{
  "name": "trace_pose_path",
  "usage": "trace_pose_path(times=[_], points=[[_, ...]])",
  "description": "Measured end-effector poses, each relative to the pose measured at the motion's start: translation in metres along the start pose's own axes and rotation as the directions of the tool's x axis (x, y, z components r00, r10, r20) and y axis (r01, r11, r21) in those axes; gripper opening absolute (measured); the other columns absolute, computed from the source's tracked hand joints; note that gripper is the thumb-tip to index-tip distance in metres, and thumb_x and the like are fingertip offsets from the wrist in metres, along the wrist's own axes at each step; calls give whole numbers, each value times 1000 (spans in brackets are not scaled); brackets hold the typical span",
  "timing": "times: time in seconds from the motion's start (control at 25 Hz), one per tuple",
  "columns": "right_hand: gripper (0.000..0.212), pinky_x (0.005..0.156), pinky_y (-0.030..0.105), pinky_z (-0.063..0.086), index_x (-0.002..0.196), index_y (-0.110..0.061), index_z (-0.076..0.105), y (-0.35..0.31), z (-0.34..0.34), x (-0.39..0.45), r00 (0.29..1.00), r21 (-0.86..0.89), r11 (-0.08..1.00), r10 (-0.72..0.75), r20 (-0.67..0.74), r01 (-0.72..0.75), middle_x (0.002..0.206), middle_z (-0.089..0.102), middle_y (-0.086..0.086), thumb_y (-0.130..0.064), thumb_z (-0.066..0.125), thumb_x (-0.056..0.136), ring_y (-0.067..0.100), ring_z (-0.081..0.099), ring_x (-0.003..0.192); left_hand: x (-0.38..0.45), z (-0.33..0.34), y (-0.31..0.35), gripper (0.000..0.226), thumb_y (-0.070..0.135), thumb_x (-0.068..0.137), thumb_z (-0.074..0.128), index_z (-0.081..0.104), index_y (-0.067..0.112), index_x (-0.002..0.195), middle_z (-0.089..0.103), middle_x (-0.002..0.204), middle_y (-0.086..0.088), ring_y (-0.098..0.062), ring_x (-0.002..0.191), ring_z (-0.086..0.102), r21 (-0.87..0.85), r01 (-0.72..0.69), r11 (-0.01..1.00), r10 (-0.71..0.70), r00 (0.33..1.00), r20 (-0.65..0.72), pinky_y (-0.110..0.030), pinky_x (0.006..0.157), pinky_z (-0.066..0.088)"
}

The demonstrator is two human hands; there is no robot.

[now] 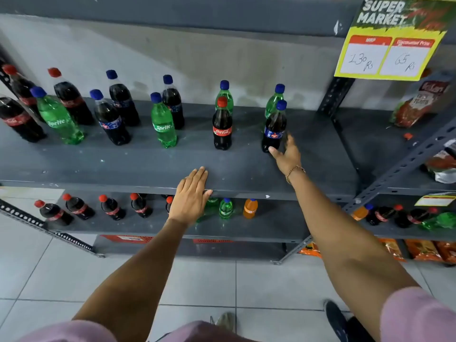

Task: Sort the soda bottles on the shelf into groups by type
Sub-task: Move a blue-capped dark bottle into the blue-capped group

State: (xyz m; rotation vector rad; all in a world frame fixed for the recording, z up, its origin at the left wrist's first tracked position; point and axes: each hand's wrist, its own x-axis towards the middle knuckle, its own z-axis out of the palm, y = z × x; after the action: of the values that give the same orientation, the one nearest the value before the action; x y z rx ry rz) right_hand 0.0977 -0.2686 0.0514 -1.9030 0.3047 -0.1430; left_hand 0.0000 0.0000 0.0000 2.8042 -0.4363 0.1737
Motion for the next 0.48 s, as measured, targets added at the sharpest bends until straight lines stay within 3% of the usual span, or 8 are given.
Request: trace_pose_path(times=[0.12, 0.28, 0.48], points=[[62, 105, 38, 38, 136, -10, 32, -1, 3, 7, 998, -16, 999, -51, 26, 51, 137, 48, 14, -7, 63, 82, 27, 45, 126, -1, 1, -2, 62, 41, 97, 15, 36, 0, 139, 39, 146, -17, -32, 136, 33, 20, 4, 1000, -4, 999, -38, -46, 108, 29], [53, 96, 33, 44, 125, -6, 43, 1, 8, -2, 997, 85, 994, -61, -46, 65, 125, 57, 15, 1, 65, 77, 22, 54, 112, -6, 5, -9, 60, 39, 98, 15, 33, 3, 141, 35, 149, -13, -28, 139, 26, 73, -5, 997, 9, 998, -55, -39, 112, 20], [50, 88, 27, 45, 117, -8, 49, 4, 20, -36, 992, 125, 989, -65, -112, 79, 113, 60, 9, -1, 71, 72, 16, 55, 100, -18, -9, -48, 65, 43, 98, 9, 36, 0, 139, 37, 147, -16, -30, 138, 28, 91, 81, 993, -74, 994, -77, -42, 113, 22]])
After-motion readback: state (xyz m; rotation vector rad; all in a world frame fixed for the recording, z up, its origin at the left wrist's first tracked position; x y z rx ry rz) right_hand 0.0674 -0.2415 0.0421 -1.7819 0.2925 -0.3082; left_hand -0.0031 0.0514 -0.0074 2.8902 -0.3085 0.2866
